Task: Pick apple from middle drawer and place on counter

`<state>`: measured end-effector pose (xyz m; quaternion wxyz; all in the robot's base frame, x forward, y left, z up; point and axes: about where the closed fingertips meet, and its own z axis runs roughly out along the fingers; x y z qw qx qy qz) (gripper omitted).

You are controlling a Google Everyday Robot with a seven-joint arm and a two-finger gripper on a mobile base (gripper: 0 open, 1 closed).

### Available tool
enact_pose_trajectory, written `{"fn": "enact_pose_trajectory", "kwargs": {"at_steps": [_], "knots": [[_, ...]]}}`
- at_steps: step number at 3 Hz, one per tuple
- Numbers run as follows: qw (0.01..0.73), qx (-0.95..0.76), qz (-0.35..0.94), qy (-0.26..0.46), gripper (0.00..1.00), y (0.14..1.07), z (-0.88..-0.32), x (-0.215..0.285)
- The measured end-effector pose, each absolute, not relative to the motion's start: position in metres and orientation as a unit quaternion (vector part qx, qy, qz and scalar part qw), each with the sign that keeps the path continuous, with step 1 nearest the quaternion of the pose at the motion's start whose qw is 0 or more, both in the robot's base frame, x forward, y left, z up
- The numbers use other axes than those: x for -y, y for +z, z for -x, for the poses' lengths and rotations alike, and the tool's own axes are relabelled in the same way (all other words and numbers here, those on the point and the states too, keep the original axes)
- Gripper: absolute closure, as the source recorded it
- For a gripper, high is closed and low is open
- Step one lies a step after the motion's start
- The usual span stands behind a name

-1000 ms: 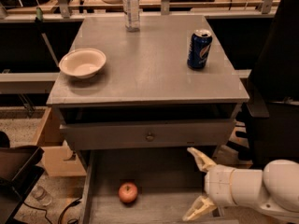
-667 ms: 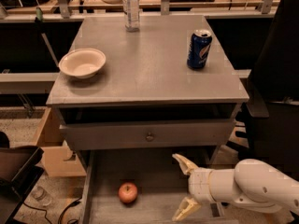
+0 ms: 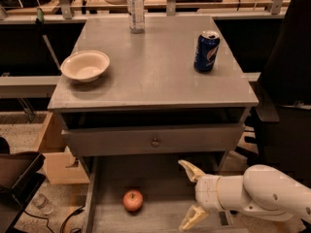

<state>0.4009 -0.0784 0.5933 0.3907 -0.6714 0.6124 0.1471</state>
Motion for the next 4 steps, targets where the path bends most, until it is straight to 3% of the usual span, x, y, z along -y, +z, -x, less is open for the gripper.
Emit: {"fn": "enact_pose_trajectory", "kwargs": {"at_steps": [4], "knots": [[0.401,-0.563,0.661,0.291,0.00,0.454,-0.447,-0.045]]}}
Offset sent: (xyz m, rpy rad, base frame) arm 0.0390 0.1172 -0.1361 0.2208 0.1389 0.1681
